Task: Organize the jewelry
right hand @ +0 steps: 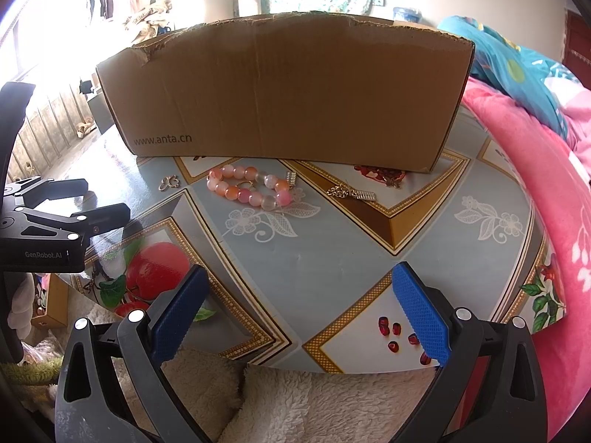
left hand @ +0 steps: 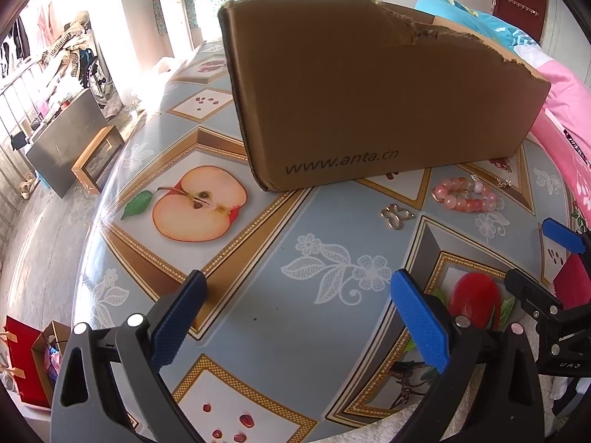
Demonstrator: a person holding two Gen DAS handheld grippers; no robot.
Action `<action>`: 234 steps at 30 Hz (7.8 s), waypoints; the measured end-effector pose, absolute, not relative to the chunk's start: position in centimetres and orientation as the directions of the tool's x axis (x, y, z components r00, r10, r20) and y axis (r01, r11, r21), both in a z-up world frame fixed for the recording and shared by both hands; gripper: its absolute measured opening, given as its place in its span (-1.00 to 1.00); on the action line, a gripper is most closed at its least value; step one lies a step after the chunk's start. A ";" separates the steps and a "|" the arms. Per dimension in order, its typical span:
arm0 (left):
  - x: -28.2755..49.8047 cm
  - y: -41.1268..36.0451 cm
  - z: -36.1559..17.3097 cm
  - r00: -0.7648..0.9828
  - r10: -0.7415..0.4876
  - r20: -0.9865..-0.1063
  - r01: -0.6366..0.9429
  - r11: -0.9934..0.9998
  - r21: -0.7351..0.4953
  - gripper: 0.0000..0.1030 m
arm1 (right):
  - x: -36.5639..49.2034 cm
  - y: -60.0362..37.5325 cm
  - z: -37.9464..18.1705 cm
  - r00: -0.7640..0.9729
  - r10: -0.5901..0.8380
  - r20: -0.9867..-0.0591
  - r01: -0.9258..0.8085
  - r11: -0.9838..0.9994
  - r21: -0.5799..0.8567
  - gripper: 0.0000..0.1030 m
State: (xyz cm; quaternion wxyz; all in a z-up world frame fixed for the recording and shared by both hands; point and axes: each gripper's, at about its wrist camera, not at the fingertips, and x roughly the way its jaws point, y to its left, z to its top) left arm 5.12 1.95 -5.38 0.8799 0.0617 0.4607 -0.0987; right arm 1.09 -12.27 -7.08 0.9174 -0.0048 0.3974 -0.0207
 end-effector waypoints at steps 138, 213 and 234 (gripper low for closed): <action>4.2 6.8 -1.0 0.724 -0.193 -0.662 0.268 0.963 0.013 -0.63 | 9.7 -11.7 0.3 0.623 0.468 -0.626 -0.269 0.880 0.390 -0.85; 4.8 0.8 -1.5 0.658 -0.340 -0.672 0.430 0.902 -0.036 -0.63 | 9.4 -13.1 -6.2 0.649 0.147 -0.747 -0.227 0.974 -0.005 -0.81; 3.8 0.3 8.3 0.731 -0.452 -0.510 0.513 0.858 -0.025 -0.63 | 5.3 -15.5 5.5 0.815 0.269 -0.514 -0.286 0.957 0.048 -0.81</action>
